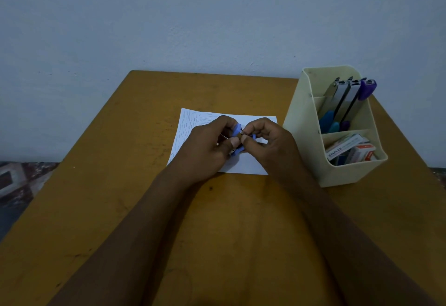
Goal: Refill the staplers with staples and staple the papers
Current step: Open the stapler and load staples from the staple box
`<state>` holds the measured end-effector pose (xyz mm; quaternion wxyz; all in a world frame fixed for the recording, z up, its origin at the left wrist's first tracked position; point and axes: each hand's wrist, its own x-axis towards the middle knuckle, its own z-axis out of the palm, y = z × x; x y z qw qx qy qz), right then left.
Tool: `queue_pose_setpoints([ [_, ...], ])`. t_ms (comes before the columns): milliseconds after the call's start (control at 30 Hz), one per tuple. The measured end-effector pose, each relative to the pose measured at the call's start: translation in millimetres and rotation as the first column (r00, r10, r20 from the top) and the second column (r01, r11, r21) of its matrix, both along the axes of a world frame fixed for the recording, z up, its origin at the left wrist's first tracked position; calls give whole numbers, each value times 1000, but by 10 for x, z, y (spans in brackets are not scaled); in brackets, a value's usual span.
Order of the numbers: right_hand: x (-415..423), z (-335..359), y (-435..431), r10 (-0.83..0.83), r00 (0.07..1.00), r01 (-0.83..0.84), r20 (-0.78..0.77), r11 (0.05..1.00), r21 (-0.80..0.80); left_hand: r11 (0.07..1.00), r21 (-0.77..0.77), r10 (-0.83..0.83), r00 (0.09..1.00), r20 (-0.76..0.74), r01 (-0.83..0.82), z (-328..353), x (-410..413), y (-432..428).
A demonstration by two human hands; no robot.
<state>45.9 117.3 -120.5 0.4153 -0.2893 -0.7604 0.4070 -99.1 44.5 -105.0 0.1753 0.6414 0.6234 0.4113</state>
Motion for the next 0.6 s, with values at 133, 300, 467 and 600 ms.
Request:
queue_pose_setpoints([
  [133, 2, 14, 9, 26, 998, -29, -49, 999, -45, 1000, -15, 8, 998, 59, -7, 18, -29, -9],
  [300, -4, -15, 32, 10, 1000, -10, -20, 1000, -17, 999, -41, 3, 997, 76, 0, 26, -52, -15],
  [467, 7, -22, 32, 8, 1000, -8, -10, 1000, -9, 999, -35, -4, 996, 87, 7, 16, -54, -14],
  [600, 9, -31, 20, 7, 1000, -7, 11, 1000, 5, 999, -37, -22, 991, 135, 27, 17, -47, -19],
])
